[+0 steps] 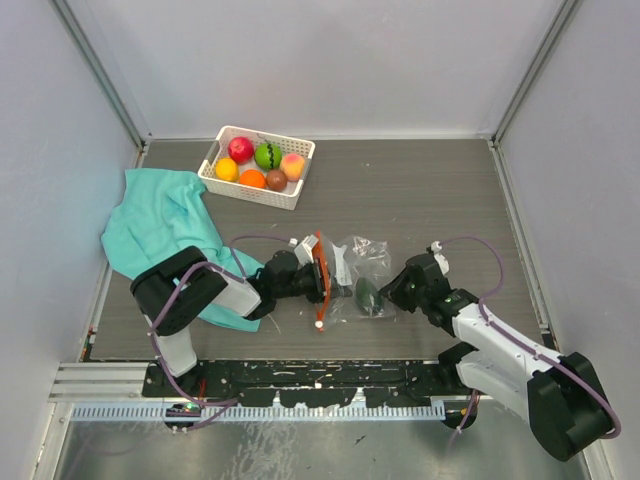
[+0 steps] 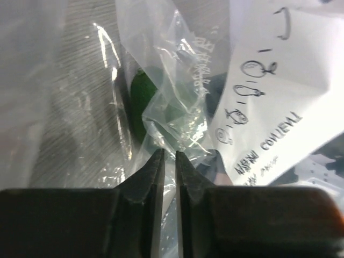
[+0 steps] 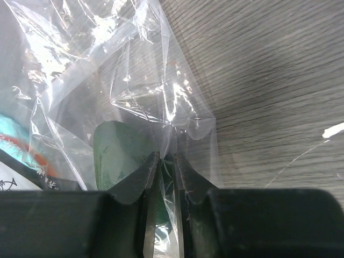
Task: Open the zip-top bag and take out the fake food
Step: Pick up the fake fruit from the zipper food storage bag.
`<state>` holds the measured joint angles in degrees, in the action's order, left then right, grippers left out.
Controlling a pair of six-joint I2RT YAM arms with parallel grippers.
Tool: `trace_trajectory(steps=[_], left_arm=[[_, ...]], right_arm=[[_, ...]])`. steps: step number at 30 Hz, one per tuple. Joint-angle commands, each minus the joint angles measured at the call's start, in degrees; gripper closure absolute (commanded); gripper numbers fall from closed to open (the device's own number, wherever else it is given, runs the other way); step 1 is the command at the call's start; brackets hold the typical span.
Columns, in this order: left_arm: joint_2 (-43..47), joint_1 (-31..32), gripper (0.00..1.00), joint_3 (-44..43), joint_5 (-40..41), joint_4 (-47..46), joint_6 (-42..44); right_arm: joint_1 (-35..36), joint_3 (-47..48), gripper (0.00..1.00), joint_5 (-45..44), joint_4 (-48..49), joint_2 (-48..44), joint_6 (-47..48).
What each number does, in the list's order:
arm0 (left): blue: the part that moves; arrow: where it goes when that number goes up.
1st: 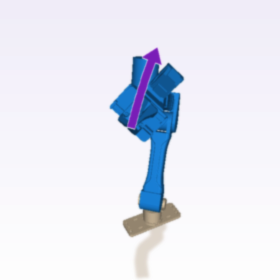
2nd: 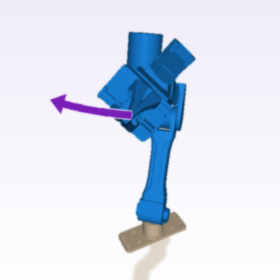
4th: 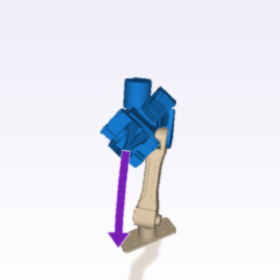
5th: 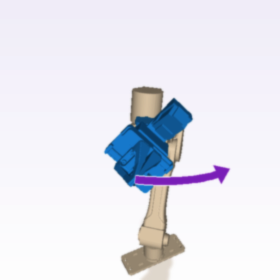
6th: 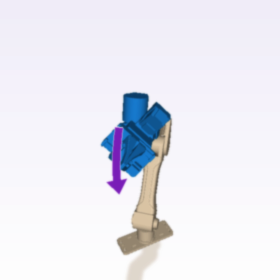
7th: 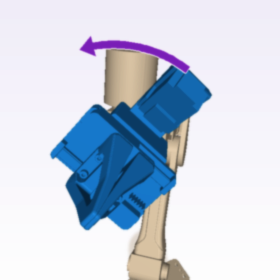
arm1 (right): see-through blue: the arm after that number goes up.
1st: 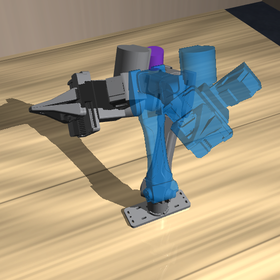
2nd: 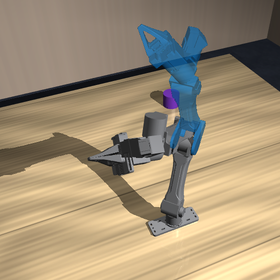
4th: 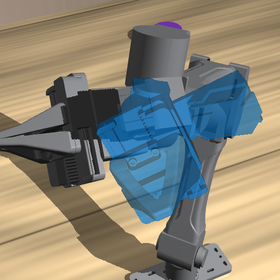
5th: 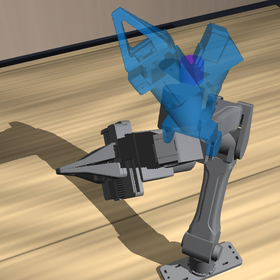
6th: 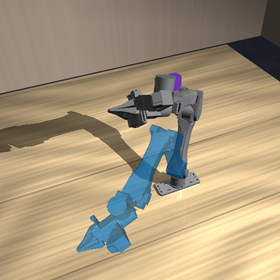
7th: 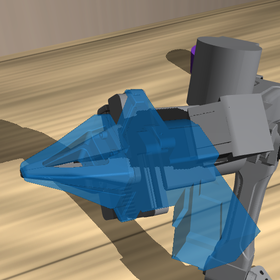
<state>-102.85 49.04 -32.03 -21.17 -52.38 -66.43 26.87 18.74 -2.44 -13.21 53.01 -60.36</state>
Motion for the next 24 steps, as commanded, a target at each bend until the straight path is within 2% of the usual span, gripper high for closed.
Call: trace_trajectory(steps=[1, 9, 13, 19, 24], left_arm=[[2.4, -0.16, 0.89, -0.25, 2.24, 5.87, 1.98], [9.41, 0.0, 0.91, -3.22, 9.14, 25.31, 10.54], [8.0, -0.06, 0.82, -5.62, 5.77, 25.61, 12.0], [3.93, 0.85, 0.77, -8.12, 2.75, 24.09, 11.68], [3.11, 1.01, 0.77, -10.24, 3.83, 29.12, 12.9]], right_arm=[[-0.19, 1.81, 0.78, 1.76, 4.77, 0.16, 0.78], [-0.17, 1.33, 0.78, 2.39, 5.35, 0.77, 1.29], [-0.16, 1.21, 0.78, 4.09, 6.79, 2.37, 1.36], [-0.14, 1.21, 0.78, 5.7, 8.25, 3.82, 1.66], [-0.16, 1.12, 0.78, 6.63, 9.15, 4.44, 1.75]])
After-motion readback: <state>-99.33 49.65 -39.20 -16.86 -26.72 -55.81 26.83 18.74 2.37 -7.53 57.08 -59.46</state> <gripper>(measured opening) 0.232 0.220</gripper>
